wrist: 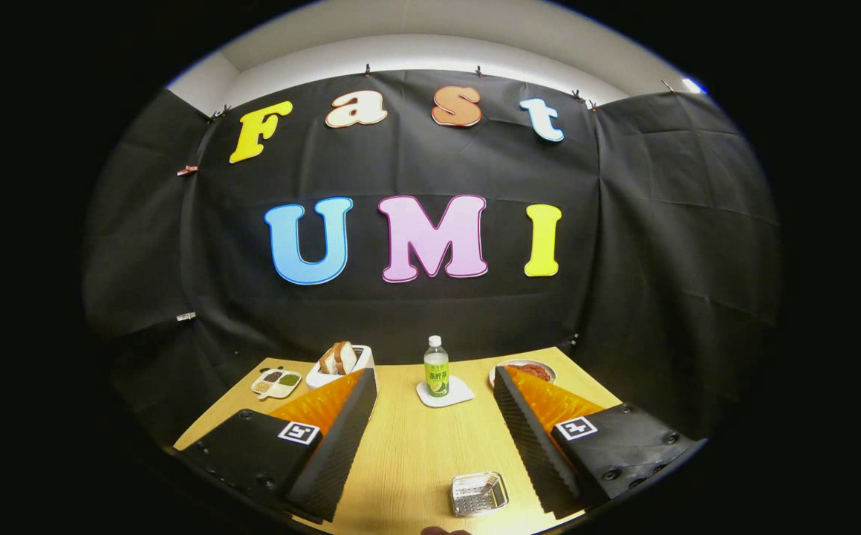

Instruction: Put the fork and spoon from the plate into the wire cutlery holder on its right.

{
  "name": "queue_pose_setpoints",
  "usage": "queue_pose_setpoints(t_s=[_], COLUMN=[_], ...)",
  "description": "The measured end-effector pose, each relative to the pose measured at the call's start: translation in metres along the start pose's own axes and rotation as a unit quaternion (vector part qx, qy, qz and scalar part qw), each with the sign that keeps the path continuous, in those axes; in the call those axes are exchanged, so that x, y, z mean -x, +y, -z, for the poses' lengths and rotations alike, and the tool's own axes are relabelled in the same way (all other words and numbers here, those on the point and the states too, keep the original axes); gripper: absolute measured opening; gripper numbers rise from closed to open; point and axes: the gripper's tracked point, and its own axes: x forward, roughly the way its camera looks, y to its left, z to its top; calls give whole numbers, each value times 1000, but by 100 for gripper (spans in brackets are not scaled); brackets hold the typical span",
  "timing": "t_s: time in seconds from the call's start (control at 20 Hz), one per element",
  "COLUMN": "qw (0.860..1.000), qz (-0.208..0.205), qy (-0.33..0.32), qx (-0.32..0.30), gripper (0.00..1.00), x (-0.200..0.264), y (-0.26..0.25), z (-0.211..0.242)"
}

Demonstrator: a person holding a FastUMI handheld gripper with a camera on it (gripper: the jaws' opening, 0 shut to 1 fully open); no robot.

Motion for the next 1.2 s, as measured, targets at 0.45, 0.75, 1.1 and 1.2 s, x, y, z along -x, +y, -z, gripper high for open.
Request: queue_pose_setpoints(t_s=[0.45,0.75,1.1,1.2], qw=[999,990,949,936], qz=[-41,-98,-196,-206], qy=[28,101,243,282], qx=[8,8,37,45], gripper=[99,99,99,99], x=[-12,-20,-4,1], y=[38,100,189,205], z=[15,59,153,181])
